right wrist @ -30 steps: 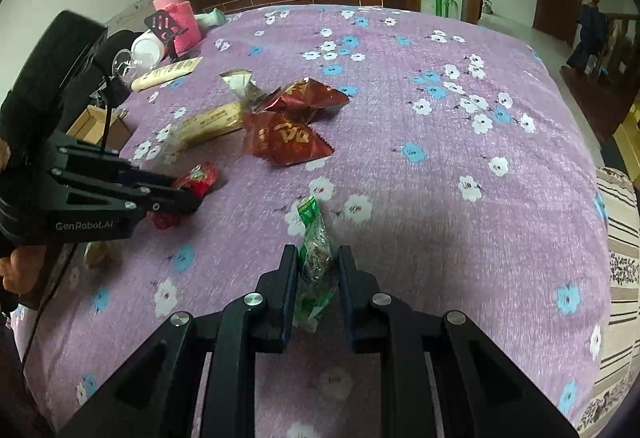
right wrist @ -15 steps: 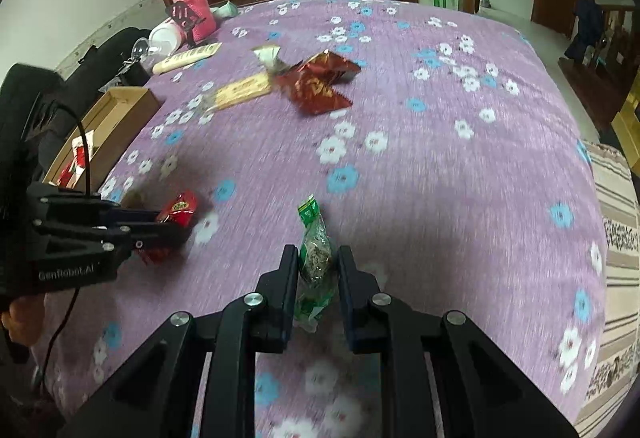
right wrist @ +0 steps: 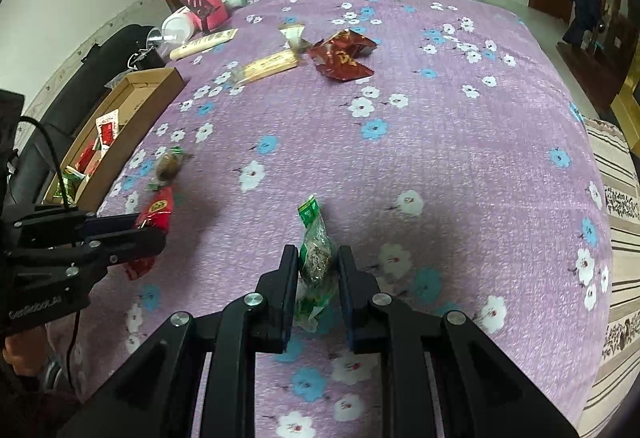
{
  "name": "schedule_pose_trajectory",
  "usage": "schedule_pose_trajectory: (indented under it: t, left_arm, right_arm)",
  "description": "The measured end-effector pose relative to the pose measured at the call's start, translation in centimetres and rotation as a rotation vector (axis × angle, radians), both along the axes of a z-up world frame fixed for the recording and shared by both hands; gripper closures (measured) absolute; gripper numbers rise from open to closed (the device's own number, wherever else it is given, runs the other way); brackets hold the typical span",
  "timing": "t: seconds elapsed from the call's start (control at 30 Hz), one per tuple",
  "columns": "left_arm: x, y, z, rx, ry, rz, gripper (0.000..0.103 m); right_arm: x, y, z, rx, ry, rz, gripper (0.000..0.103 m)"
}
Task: Organize snacks
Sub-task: 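Carry both held candies over the cardboard box and open both grippers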
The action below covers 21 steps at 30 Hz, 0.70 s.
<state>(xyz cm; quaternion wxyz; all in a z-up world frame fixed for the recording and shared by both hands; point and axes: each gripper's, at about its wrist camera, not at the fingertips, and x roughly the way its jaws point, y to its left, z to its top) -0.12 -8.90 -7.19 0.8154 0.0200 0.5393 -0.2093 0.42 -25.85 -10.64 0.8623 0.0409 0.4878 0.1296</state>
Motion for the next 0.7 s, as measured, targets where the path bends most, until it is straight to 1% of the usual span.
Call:
schedule_pose_trajectory:
  t: [0.2, 0.33, 0.43, 0.5, 0.63, 0.7]
  left_arm:
    - [-0.6, 2.1, 0.6, 0.001, -0.022, 0.026, 0.084]
    - [-0.2, 4.8, 1.4, -0.012, -0.038, 0.078, 0.084]
    - [0.6, 8.0, 2.0, -0.017, -0.054, 0.147, 0.084]
    - [1.4, 10.9, 2.2, -0.007, -0.063, 0.212, 0.084]
    - [3.1, 16.9, 1.8, 0.015, -0.042, 0.344, 0.083]
    - [3.9, 19.6, 1.4, 0.034, -0.031, 0.407, 0.083]
  right_arm:
    - [-0.1, 2.3, 0.6, 0.008, 0.001, 0.026, 0.084]
    - [0.6, 5.7, 1.8, 0.029, -0.014, 0.088, 0.085]
    - [1.8, 9.4, 2.8, 0.041, -0.032, 0.161, 0.085]
    - [2.8, 12.1, 3.4, 0.054, -0.044, 0.21, 0.085]
    - [5.0, 18.7, 4.5, 0.09, -0.065, 0.32, 0.083]
    - [6.0, 21.1, 4.6, 0.103, -0.067, 0.351, 0.083]
